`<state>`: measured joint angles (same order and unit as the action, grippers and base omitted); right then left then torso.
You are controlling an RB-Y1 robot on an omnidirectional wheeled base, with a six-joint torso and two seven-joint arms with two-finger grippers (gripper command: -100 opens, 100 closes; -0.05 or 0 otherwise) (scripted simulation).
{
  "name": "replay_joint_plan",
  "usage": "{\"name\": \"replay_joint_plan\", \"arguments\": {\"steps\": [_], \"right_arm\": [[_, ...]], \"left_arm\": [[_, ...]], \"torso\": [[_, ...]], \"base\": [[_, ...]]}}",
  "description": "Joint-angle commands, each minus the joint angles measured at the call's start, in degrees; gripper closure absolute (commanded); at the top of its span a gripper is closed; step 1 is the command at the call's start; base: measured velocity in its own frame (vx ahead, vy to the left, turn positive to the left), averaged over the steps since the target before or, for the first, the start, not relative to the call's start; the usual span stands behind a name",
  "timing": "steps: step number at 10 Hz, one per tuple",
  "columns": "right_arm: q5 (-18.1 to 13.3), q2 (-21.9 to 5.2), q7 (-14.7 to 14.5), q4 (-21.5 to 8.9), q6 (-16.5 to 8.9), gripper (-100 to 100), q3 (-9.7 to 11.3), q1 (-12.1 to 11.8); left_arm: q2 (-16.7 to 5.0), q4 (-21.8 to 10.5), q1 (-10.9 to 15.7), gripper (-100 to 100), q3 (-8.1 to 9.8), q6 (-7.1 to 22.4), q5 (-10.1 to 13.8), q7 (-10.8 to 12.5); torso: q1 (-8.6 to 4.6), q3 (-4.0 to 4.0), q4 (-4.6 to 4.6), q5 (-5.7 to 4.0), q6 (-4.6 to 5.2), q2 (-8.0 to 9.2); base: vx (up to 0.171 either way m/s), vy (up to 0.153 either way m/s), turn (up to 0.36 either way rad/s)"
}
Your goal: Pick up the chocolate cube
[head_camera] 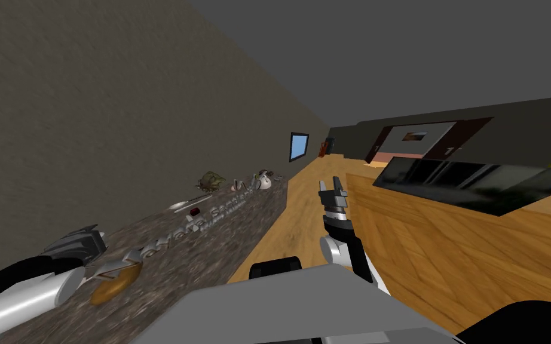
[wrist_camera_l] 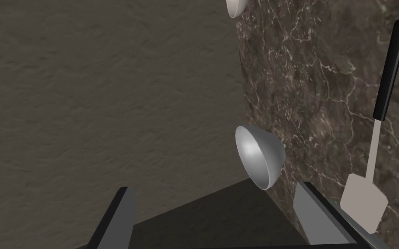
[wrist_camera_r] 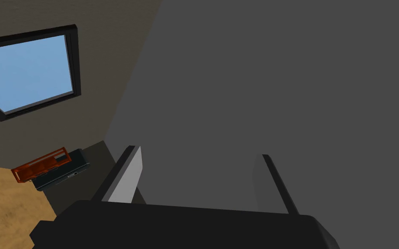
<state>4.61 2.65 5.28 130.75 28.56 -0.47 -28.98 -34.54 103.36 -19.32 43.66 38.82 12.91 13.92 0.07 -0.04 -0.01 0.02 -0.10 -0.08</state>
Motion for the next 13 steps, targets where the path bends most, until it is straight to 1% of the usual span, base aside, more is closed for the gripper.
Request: {"name": "replay_joint_plan", "arguments": {"steps": [1, 2, 3, 4, 5, 6, 7, 8, 9, 10, 11, 12, 13], "right_arm": [[0.0, 0.0, 0.0, 0.0, 0.0, 0, 0.0, 0.0], [0.0, 0.0, 0.0, 0.0, 0.0, 0, 0.0, 0.0], [0.0, 0.0, 0.0, 0.0, 0.0, 0, 0.0, 0.0], [0.0, 0.0, 0.0, 0.0, 0.0, 0, 0.0, 0.0], [0.0, 0.0, 0.0, 0.0, 0.0, 0, 0.0, 0.0], [0.0, 0.0, 0.0, 0.0, 0.0, 0, 0.0, 0.0], [0.0, 0.0, 0.0, 0.0, 0.0, 0, 0.0, 0.0], [0.0, 0.0, 0.0, 0.0, 0.0, 0, 0.0, 0.0], [0.0, 0.0, 0.0, 0.0, 0.0, 0, 0.0, 0.0], [0.0, 0.0, 0.0, 0.0, 0.0, 0, 0.0, 0.0], [0.0, 0.0, 0.0, 0.0, 0.0, 0, 0.0, 0.0], [0.0, 0.0, 0.0, 0.0, 0.0, 0, 0.0, 0.0], [0.0, 0.0, 0.0, 0.0, 0.0, 0, 0.0, 0.0]], "left_arm": [[-1.2, -2.9, 0.1, -100, 2.20, 2.9, 0.2, 1.3], [-1.2, -2.9, 0.1, -100, 2.20, 4.2, 0.2, 1.3], [-2.3, -4.7, 0.0, -100, 4.25, 6.4, 0.4, 2.5], [-2.3, -5.9, 0.0, -100, 4.25, 7.5, 0.4, 2.5], [-3.3, -7.5, -0.1, -100, 6.22, 9.6, 0.7, 3.6], [-3.3, -9.0, -0.1, -100, 6.22, 10.7, 0.7, 3.6], [-4.3, -11.2, -0.2, -100, 8.11, 12.1, 0.9, 4.8], [-4.3, -12.0, -0.2, -100, 8.11, 13.2, 0.9, 4.8], [-4.3, -12.0, -0.2, -100, 8.11, 13.7, 0.9, 4.8], [-5.2, -14.5, -0.4, -100, 9.91, 16.0, 1.1, 5.9], [-5.2, -15.1, -0.4, -100, 9.91, 16.6, 1.1, 5.9], [-6.1, -16.9, -0.6, -100, 11.63, 19.1, 1.3, 7.0], [-6.1, -18.2, -0.6, -100, 11.63, 19.4, 1.3, 7.0]], "torso": [[0.00, 0.00, 0.00, 0.00, 0.00, 0.00], [-0.04, -0.02, -0.01, -0.01, 0.08, -0.04], [-0.03, -0.03, -0.01, -0.01, 0.01, -0.05], [-0.05, -0.09, -0.03, -0.01, 0.07, -0.16], [-0.02, -0.09, -0.04, -0.01, 0.01, -0.16], [-0.01, -0.10, -0.04, 0.00, 0.08, -0.17], [0.01, -0.09, -0.04, 0.00, -0.01, -0.16], [-0.01, -0.14, -0.05, -0.01, 0.04, -0.26], [-0.01, -0.14, -0.06, 0.00, 0.01, -0.25], [0.01, -0.06, -0.03, 0.00, -0.02, -0.10], [-0.01, -0.09, -0.03, -0.01, 0.05, -0.16], [0.01, -0.11, -0.04, 0.01, 0.01, -0.18], [0.05, -0.16, -0.06, 0.01, 0.06, -0.28]], "base": [[0.031, -0.035, -0.271], [0.039, -0.025, -0.171], [0.072, -0.033, -0.261], [0.065, -0.025, -0.146], [0.060, -0.027, -0.289], [0.066, -0.011, -0.145], [0.101, -0.024, -0.210], [0.086, -0.015, -0.133], [0.036, -0.006, -0.004], [0.070, -0.016, -0.223], [0.074, -0.007, -0.157], [0.103, 0.000, -0.258], [0.091, 0.005, -0.113]]}}
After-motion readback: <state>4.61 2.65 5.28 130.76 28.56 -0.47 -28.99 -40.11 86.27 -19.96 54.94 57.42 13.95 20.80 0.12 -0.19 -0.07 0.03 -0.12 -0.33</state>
